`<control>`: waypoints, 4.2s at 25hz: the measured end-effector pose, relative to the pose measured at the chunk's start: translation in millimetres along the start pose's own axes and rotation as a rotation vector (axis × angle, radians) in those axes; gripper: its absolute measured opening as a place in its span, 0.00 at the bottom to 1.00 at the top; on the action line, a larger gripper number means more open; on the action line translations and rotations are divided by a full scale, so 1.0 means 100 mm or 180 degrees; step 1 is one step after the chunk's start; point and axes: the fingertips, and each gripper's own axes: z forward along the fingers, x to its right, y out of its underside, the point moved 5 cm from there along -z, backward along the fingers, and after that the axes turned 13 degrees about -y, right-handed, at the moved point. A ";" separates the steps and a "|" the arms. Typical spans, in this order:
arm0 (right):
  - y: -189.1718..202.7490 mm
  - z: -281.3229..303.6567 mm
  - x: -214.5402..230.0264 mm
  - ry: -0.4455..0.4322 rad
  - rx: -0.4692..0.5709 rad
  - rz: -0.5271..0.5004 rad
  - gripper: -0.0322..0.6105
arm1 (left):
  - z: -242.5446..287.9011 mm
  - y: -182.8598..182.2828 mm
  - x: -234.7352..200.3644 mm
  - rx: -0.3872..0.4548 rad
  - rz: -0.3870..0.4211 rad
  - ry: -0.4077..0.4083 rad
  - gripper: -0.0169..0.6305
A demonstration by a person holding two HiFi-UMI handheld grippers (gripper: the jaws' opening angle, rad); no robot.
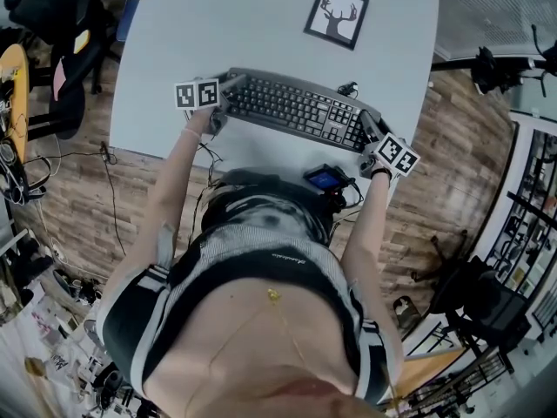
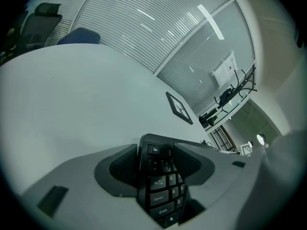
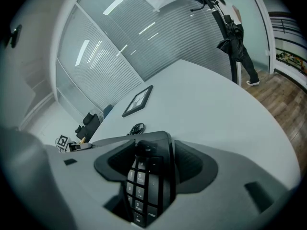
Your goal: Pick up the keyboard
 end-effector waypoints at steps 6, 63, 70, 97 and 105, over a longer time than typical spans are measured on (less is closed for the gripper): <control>0.01 0.00 0.00 -0.0028 0.0010 -0.0038 0.43 | 0.00 0.00 0.00 0.0005 0.0014 0.0005 0.37; -0.89 -0.91 -1.58 -0.0110 0.0393 -0.0432 0.43 | -1.77 -0.76 0.72 0.0671 0.0103 -0.0057 0.37; -0.86 -0.95 -1.58 -0.0110 0.0417 -0.0429 0.43 | -1.81 -0.73 0.75 0.0679 0.0130 -0.0089 0.37; -0.94 -1.00 -1.70 -0.0165 0.0449 -0.0508 0.43 | -1.97 -0.77 0.82 0.0804 0.0169 -0.0126 0.37; -0.93 -1.01 -1.67 -0.0165 0.0450 -0.0494 0.43 | -1.96 -0.76 0.84 0.0800 0.0176 -0.0136 0.37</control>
